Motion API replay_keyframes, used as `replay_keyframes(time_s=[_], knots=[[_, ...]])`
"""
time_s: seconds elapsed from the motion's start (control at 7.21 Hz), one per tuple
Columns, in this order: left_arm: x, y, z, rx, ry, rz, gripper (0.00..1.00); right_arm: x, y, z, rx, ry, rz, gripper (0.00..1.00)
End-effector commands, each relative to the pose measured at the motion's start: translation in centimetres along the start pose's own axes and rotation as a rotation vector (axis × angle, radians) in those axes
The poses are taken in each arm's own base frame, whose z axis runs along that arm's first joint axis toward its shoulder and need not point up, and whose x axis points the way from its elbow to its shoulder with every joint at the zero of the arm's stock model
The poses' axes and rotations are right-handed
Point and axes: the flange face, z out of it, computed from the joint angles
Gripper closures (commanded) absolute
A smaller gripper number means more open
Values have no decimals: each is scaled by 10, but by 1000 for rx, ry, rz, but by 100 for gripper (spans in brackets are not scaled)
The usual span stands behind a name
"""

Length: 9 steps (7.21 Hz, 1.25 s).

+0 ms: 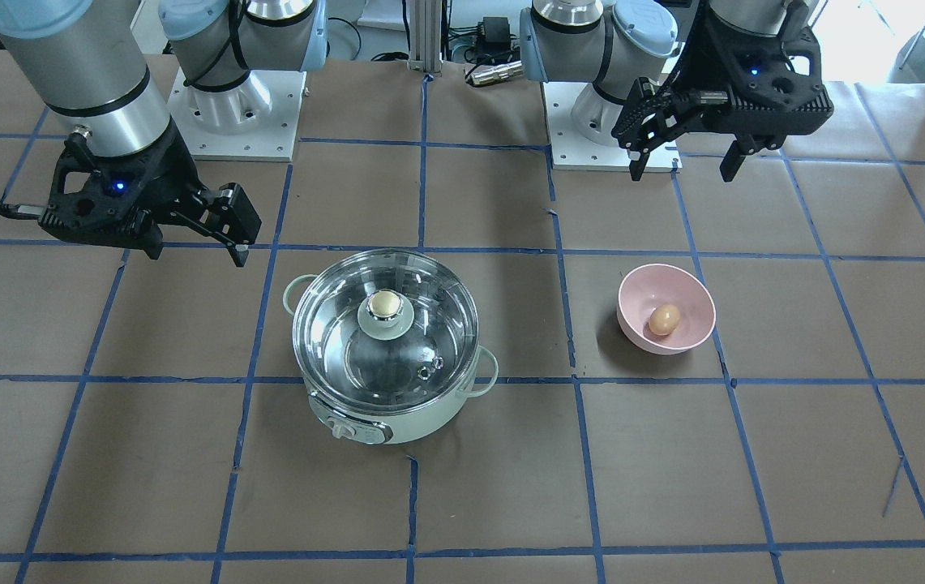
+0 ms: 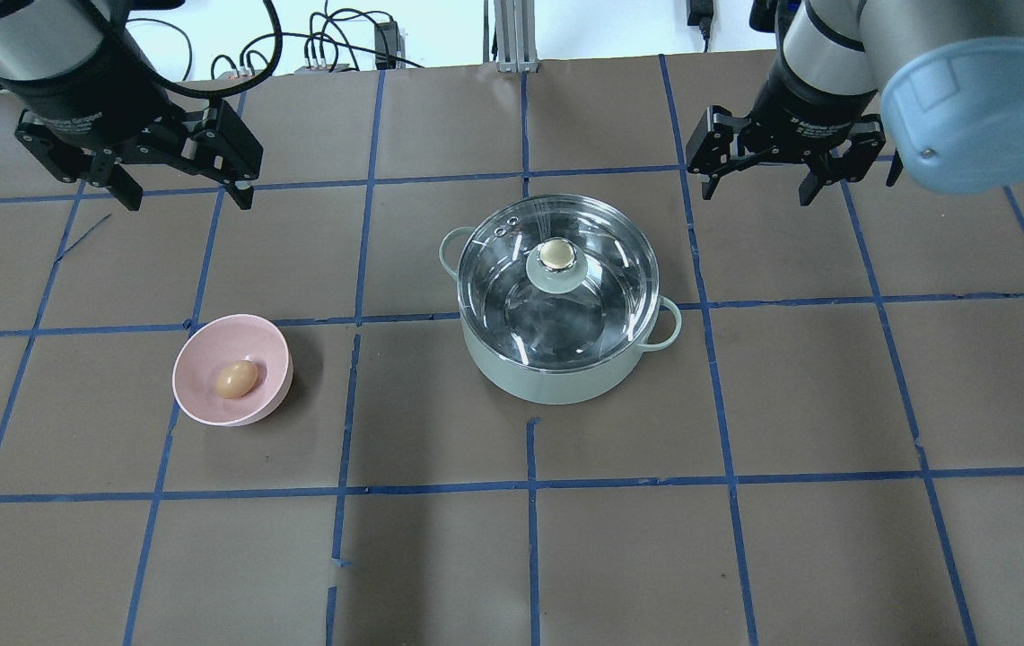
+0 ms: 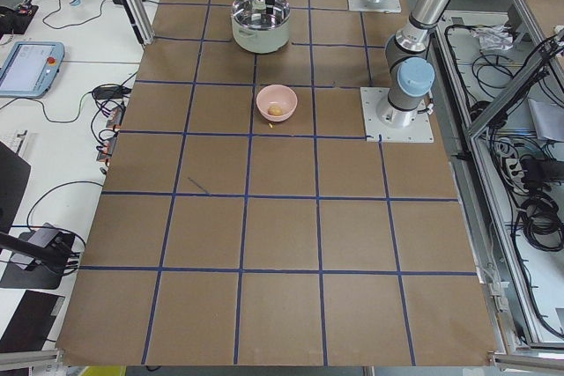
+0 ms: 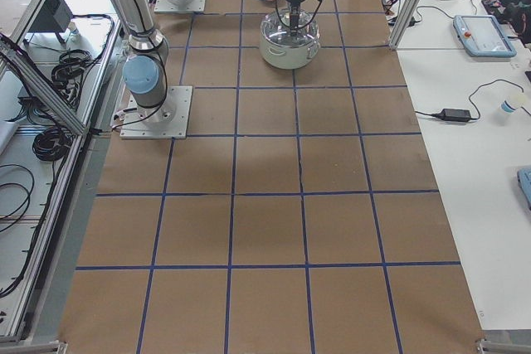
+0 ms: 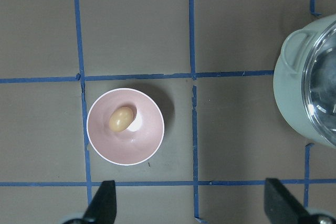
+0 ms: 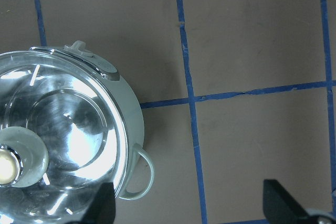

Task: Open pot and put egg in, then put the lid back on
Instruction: 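Move the left gripper over the egg while the right gripper nears the lid knob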

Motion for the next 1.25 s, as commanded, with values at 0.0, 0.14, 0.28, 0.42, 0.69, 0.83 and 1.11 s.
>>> replay_keyframes(time_s=[0.0,0.14,0.28,0.42,0.69,0.83,1.11], knots=[[0,0,1,-1,1,1,0,-6,3,-3,8,0,-18,0],[1,2,1,-3,1,2,0,-4,1,-4,11,1,-21,0],[-3,5,4,-10,-4,9,0,-2,1,-2,23,11,-20,0],[-7,1,16,-31,3,3,0,-5,2,-7,32,10,-29,1],[-22,-2,89,-132,11,74,0,-48,4,12,37,-13,42,0],[-43,-6,122,-112,15,78,0,-95,4,33,78,-36,31,0],[-57,-4,154,-79,13,237,0,-134,14,61,59,-40,33,0]])
